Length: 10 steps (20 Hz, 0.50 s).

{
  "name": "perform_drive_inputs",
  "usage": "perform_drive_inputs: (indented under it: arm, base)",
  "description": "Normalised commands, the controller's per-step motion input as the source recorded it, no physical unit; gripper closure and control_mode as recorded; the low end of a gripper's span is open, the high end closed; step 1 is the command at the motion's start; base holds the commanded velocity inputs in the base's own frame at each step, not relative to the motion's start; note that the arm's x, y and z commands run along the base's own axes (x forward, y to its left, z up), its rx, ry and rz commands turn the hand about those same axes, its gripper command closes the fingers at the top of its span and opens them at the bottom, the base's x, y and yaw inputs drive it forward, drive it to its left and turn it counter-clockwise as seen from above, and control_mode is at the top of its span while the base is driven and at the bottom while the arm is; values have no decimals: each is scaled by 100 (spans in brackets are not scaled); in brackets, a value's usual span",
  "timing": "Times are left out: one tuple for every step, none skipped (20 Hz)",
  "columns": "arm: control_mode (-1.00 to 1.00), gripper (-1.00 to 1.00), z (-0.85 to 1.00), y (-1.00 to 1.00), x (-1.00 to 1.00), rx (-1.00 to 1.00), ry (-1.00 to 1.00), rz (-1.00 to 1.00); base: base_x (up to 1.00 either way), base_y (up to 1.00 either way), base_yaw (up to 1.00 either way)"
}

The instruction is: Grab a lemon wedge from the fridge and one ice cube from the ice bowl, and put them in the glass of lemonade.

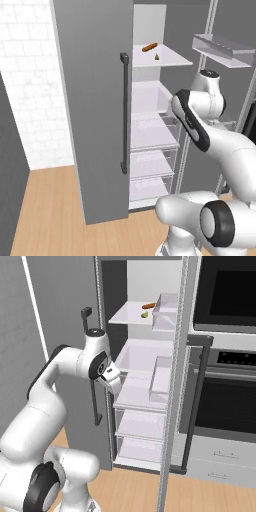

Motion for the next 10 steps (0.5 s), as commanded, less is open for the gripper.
perform_drive_inputs:
  arm:
    - [-100, -100, -21, 25, 0, 0, -28, 49]
    - [-100, -100, -13, 23, -11, -7, -35, 22]
    - [-100, -100, -7, 18, -21, -19, -44, 22]
    - [-100, -100, -3, 8, -16, -17, -44, 23]
    - [-100, -100, 0, 14, -6, -17, -39, 23]
    - [-100, -100, 0, 9, 0, -10, -21, 13]
    - [-100, -100, 0, 0, 0, 0, 0, 1]
    - [-100, -100, 0, 0, 0, 0, 0, 0]
    - [-100, -100, 0, 0, 0, 0, 0, 0]
    - [-100, -100, 0, 0, 32, 0, 0, -1]
  base:
    - [0, 0, 0]
    - [0, 0, 0]
    - [0, 0, 0]
    - [0, 0, 0]
    - [0, 0, 0]
    - [0, 0, 0]
    - [0, 0, 0]
    - [0, 0, 0]
    - [0, 0, 0]
    - [0, 0, 0]
